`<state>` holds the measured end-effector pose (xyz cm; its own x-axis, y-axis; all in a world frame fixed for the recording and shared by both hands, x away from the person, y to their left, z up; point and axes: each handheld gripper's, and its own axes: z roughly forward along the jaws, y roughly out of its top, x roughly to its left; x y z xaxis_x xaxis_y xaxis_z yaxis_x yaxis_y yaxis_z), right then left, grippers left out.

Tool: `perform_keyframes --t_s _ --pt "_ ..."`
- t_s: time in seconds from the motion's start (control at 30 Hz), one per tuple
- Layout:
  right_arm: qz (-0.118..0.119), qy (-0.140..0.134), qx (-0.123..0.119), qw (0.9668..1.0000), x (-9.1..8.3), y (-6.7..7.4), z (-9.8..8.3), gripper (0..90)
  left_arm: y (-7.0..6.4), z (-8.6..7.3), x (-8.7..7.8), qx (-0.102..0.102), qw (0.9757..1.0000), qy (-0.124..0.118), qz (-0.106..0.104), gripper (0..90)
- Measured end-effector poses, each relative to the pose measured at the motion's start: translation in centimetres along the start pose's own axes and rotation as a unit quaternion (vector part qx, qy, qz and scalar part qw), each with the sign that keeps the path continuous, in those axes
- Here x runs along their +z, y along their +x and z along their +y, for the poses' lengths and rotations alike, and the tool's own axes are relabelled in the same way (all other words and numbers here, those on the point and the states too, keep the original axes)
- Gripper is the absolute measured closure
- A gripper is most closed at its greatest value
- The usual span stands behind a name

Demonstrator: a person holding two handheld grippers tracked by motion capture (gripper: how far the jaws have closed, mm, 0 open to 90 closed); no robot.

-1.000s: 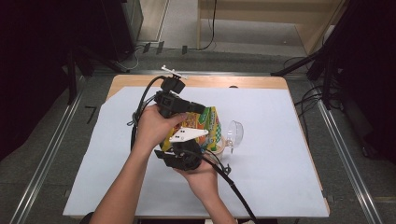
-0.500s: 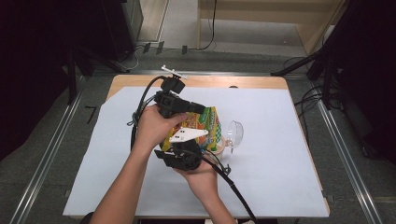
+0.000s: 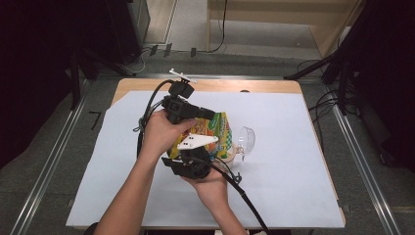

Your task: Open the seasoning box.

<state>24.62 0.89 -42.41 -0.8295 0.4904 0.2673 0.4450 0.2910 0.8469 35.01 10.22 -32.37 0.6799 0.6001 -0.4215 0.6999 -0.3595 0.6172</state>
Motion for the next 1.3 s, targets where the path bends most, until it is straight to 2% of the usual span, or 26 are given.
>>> perform_keyframes --t_s 0.2,0.37,0.57,1.3 --pt "0.002 0.0 0.001 1.0 0.05 0.06 -0.02 73.2 0.01 0.01 -0.01 -0.001 1.0 0.001 0.0 82.3" --pt "0.003 -0.002 0.001 1.0 -0.15 0.09 0.04 73.4 -0.47 0.08 -0.11 0.006 1.0 -0.002 0.001 82.3" --pt "0.007 -0.008 0.0 0.9999 -0.4 0.43 0.17 73.3 -0.58 0.1 -0.4 0.001 1.0 -0.002 -0.003 81.2" --pt "-0.002 -0.004 -0.004 1.0 -0.45 0.57 0.15 73.3 -0.8 -0.01 -0.35 0.004 1.0 -0.005 -0.001 81.4"
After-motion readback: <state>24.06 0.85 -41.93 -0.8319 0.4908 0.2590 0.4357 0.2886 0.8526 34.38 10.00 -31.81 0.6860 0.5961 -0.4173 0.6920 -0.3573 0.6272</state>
